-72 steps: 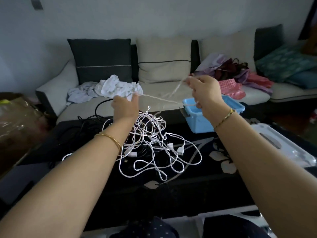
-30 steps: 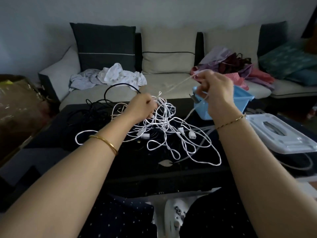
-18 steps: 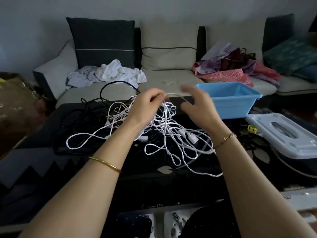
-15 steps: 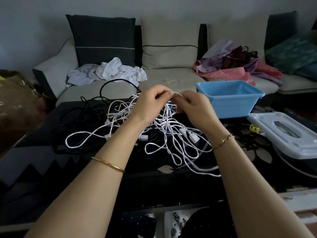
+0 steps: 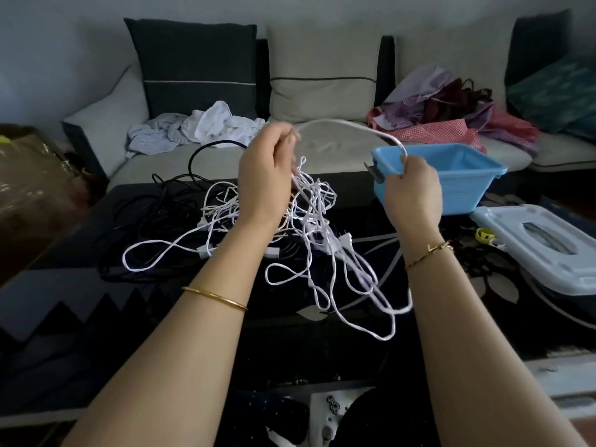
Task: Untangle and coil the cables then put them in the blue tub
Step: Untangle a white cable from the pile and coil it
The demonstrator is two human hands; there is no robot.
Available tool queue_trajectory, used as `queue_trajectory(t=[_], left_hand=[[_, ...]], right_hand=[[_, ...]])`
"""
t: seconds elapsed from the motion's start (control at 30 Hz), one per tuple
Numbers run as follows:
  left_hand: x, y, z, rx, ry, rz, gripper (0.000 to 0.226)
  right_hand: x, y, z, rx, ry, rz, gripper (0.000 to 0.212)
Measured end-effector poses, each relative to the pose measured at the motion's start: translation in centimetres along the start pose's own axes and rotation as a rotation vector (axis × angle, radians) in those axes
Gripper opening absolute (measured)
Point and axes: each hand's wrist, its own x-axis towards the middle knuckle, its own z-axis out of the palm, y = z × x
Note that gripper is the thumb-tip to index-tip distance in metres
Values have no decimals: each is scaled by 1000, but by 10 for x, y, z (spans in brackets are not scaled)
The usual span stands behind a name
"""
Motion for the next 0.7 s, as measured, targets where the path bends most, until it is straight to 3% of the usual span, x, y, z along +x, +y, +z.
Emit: queue_trajectory(t=[0.1, 0.17, 0.23, 0.3, 0.43, 0.57, 0.7], left_hand=[[8, 18, 0, 13, 79, 177, 20], [10, 22, 1, 140, 155, 304, 21], [11, 19, 2, 184, 146, 317, 20], [10, 15, 3, 102, 38, 222, 18], [3, 7, 1, -142, -153, -29, 14], [-13, -21, 3, 133, -368, -262, 8], [-40, -56, 4, 367, -630, -434, 19]], right_hand=[[-7, -1, 1, 38, -124, -103, 65], [-12, -9, 1, 239, -117, -173, 71], [-18, -17, -1, 338, -86, -279, 74], [-23, -24, -3, 405, -141, -389, 70], [-26, -30, -2, 357, -270, -443, 19], [-26, -29, -3, 491, -144, -399, 20], [-20, -24, -6, 585, -44, -323, 17]])
